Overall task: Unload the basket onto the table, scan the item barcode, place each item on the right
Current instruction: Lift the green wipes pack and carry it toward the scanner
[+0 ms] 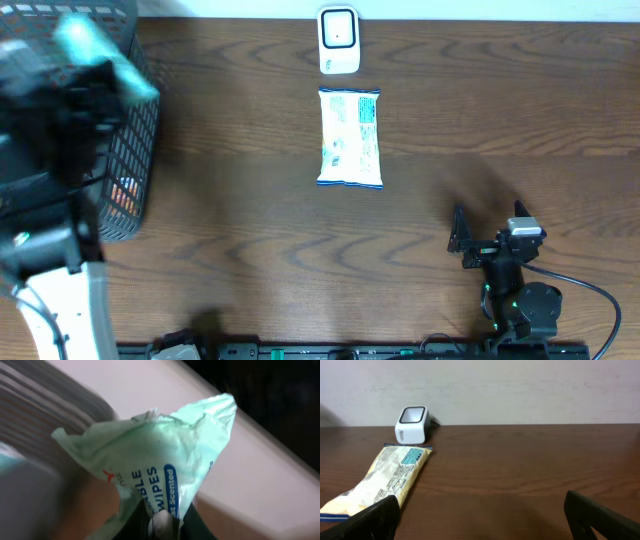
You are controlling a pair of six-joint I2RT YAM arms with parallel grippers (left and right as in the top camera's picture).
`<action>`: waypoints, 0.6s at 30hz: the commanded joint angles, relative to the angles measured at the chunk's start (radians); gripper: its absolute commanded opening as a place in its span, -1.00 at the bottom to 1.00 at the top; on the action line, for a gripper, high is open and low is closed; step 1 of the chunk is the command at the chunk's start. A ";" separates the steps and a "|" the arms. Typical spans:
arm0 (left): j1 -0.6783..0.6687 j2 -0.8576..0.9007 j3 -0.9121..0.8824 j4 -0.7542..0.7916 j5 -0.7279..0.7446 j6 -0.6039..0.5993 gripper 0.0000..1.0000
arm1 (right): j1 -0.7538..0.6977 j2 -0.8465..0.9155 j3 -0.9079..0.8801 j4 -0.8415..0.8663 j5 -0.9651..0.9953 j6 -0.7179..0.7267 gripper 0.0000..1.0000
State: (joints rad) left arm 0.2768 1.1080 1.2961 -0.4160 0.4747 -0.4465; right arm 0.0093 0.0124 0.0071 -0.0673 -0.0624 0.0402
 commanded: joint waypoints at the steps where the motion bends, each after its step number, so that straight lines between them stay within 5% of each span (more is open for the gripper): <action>1: -0.157 0.067 0.004 -0.044 0.045 0.136 -0.85 | -0.016 -0.006 -0.001 -0.004 0.003 0.004 0.98; 7: -0.389 0.243 0.004 -0.076 -0.086 0.188 -0.85 | -0.016 -0.006 -0.001 -0.004 0.003 0.004 0.99; 12: -0.526 0.457 0.004 -0.060 -0.334 0.187 -0.85 | -0.016 -0.006 -0.001 -0.004 0.003 0.004 0.98; 18: -0.587 0.653 0.004 0.004 -0.364 0.187 -0.85 | -0.016 -0.006 -0.001 -0.004 0.003 0.003 0.99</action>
State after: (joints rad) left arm -0.2874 1.6882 1.2961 -0.4335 0.1825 -0.2798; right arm 0.0093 0.0124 0.0071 -0.0677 -0.0628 0.0402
